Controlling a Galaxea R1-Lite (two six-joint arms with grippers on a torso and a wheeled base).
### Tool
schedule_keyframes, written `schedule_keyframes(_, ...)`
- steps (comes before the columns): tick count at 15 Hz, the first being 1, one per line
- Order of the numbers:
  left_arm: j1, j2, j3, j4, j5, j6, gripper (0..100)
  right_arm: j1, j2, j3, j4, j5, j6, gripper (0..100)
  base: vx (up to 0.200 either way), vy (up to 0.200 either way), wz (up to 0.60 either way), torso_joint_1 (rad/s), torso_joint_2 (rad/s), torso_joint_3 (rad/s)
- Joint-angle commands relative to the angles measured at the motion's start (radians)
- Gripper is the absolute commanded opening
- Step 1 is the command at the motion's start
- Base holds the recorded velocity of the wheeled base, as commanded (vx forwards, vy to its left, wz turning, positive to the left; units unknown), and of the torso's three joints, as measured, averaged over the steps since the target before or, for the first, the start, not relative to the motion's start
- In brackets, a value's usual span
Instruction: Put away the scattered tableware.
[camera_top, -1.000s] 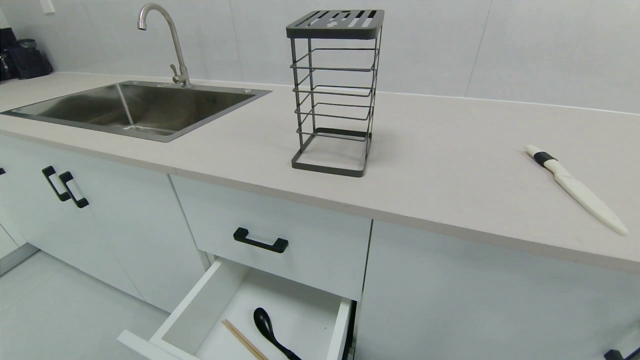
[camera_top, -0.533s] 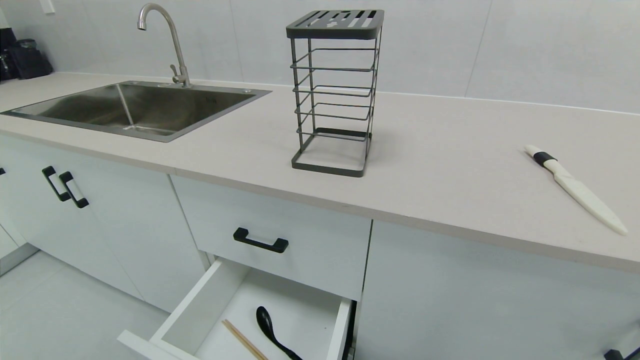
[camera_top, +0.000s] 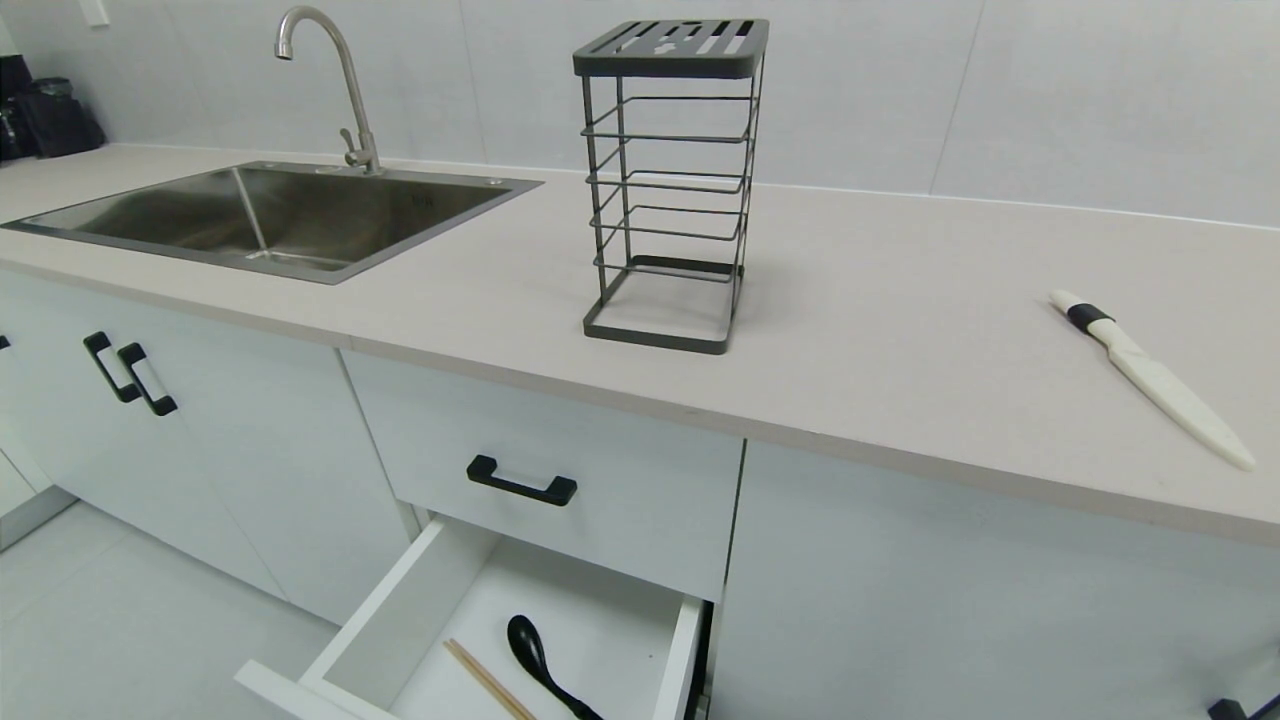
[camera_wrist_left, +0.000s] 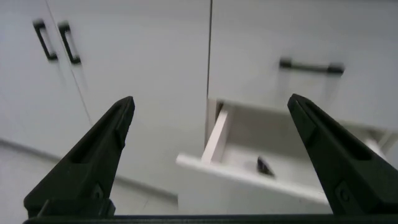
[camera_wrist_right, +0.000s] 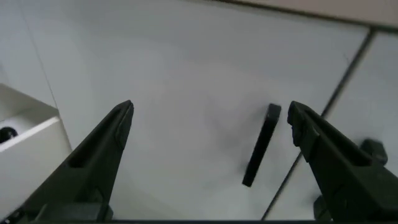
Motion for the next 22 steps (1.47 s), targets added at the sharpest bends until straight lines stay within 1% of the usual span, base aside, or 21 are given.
schedule_keyframes(1,-0.008,0.025,-0.187,-0.056,-0.021,-0.057,100,0.0,0.001,-0.003,0.003,-0.027,0.023,100,0.0,0.0,0.0,0.0,0.0,0.0)
schedule_keyframes(2,-0.009,0.027,-0.222,0.027,-0.054,-0.08,100,0.0,0.001,-0.003,0.001,-0.027,0.022,100,0.0,0.0,0.0,0.0,0.0,0.0)
schedule_keyframes(3,-0.008,0.023,-0.229,0.081,-0.08,-0.093,100,0.0,0.001,-0.003,0.0,-0.028,0.023,100,0.0,0.0,0.0,0.0,0.0,0.0)
schedule_keyframes(4,-0.008,0.023,-0.229,0.165,-0.12,-0.098,100,0.0,0.001,-0.003,0.0,-0.028,0.025,100,0.0,0.0,0.0,0.0,0.0,0.0)
schedule_keyframes(5,-0.009,0.03,-0.224,0.229,-0.163,-0.1,100,0.0,0.001,-0.003,0.0,-0.028,0.025,100,0.0,0.0,0.0,0.0,0.0,0.0)
schedule_keyframes(6,-0.009,0.036,-0.224,0.289,-0.219,-0.1,100,0.0,0.001,-0.003,0.0,-0.028,0.025,100,0.0,0.0,0.0,0.0,0.0,0.0)
schedule_keyframes(7,-0.008,0.05,-0.224,0.334,-0.264,-0.1,100,0.0,0.001,-0.003,0.0,-0.028,0.025,100,0.0,0.0,0.0,0.0,0.0,0.0)
schedule_keyframes(8,-0.009,0.068,-0.224,0.363,-0.294,-0.1,100,0.0,0.001,-0.003,0.0,-0.028,0.025,100,0.0,0.0,0.0,0.0,0.0,0.0)
schedule_keyframes(9,-0.009,0.074,-0.224,0.369,-0.297,-0.098,100,0.0,0.001,-0.003,0.0,-0.028,0.025,100,0.0,0.0,0.0,0.0,0.0,0.0)
schedule_keyframes(10,-0.014,0.135,-0.222,0.375,-0.304,-0.086,100,0.0,0.001,-0.003,0.0,-0.028,0.025,100,0.0,0.0,0.0,0.0,0.0,0.0)
schedule_keyframes(12,-0.066,0.215,-0.221,0.366,-0.333,-0.064,100,0.0,0.001,-0.003,0.0,-0.028,0.025,100,0.0,0.0,0.0,0.0,0.0,0.0)
schedule_keyframes(13,-0.098,0.241,-0.218,0.372,-0.34,-0.063,100,0.0,0.001,-0.003,0.0,-0.028,0.025,100,0.0,0.0,0.0,0.0,0.0,0.0)
schedule_keyframes(14,-0.118,0.289,-0.21,0.372,-0.342,-0.063,100,0.0,0.001,-0.003,0.0,-0.028,0.025,100,0.0,0.0,0.0,0.0,0.0,0.0)
schedule_keyframes(16,-0.126,0.396,-0.196,0.364,-0.348,-0.061,100,0.0,0.001,-0.003,0.0,-0.028,0.025,100,0.0,0.0,0.0,0.0,0.0,0.0)
schedule_keyframes(17,-0.15,0.479,-0.181,0.348,-0.348,-0.054,100,0.0,0.001,-0.003,0.0,-0.028,0.025,100,0.0,0.0,0.0,0.0,0.0,0.0)
schedule_keyframes(18,-0.181,0.539,-0.16,0.334,-0.342,-0.026,100,0.0,0.001,-0.003,0.0,-0.028,0.025,100,0.0,0.0,0.0,0.0,0.0,0.0)
schedule_keyframes(19,-0.192,0.559,-0.15,0.328,-0.337,-0.015,100,0.0,0.001,-0.003,0.0,-0.028,0.025,100,0.0,0.0,0.0,0.0,0.0,0.0)
schedule_keyframes(20,-0.199,0.634,-0.137,0.323,-0.337,0.009,100,0.0,0.001,-0.003,0.0,-0.028,0.025,100,0.0,0.0,0.0,0.0,0.0,0.0)
schedule_keyframes(21,-0.199,0.688,-0.138,0.32,-0.337,0.022,100,0.0,0.001,-0.003,0.0,-0.028,0.025,100,0.0,0.0,0.0,0.0,0.0,0.0)
schedule_keyframes(22,-0.199,0.761,-0.141,0.3,-0.347,0.02,100,0.0,0.001,-0.003,0.0,-0.028,0.025,100,0.0,0.0,0.0,0.0,0.0,0.0)
